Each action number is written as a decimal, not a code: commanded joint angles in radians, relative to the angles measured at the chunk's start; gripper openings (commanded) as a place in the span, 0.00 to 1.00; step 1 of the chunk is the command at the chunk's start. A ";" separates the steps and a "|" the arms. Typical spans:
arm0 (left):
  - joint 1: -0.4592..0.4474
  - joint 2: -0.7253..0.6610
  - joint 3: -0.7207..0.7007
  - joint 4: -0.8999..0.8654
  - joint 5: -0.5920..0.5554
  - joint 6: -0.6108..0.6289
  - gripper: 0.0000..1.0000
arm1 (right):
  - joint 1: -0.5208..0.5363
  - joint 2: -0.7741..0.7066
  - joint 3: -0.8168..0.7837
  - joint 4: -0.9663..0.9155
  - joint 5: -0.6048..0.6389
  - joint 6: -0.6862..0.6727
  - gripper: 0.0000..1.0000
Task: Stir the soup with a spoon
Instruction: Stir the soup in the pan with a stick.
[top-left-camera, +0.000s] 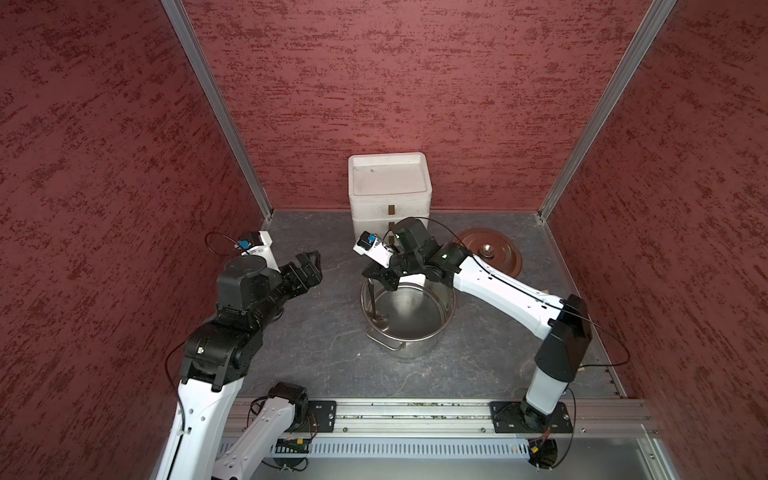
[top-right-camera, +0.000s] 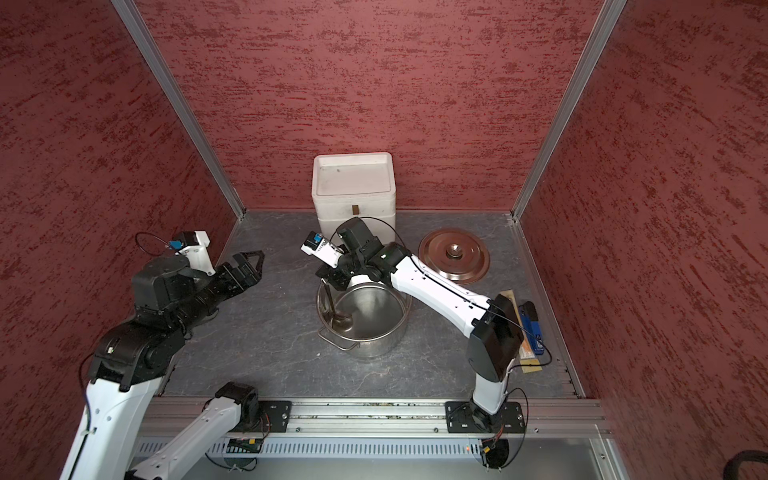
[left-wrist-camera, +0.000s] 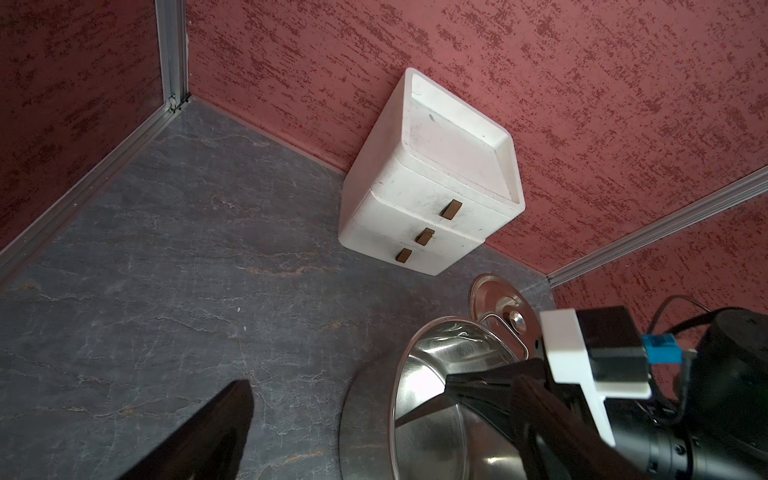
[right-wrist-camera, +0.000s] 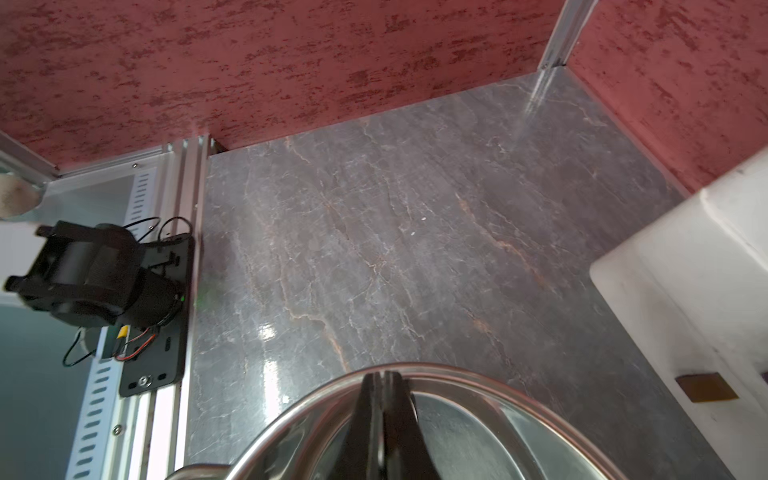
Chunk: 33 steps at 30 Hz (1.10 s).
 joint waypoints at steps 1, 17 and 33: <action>0.006 -0.012 0.024 -0.021 -0.016 0.028 1.00 | -0.061 -0.017 0.032 0.058 0.064 -0.018 0.00; 0.006 0.008 0.000 0.027 -0.012 0.031 1.00 | -0.273 -0.455 -0.317 -0.124 0.135 -0.059 0.00; 0.006 0.040 -0.005 0.068 0.009 0.034 1.00 | -0.013 -0.549 -0.404 -0.102 -0.116 0.090 0.00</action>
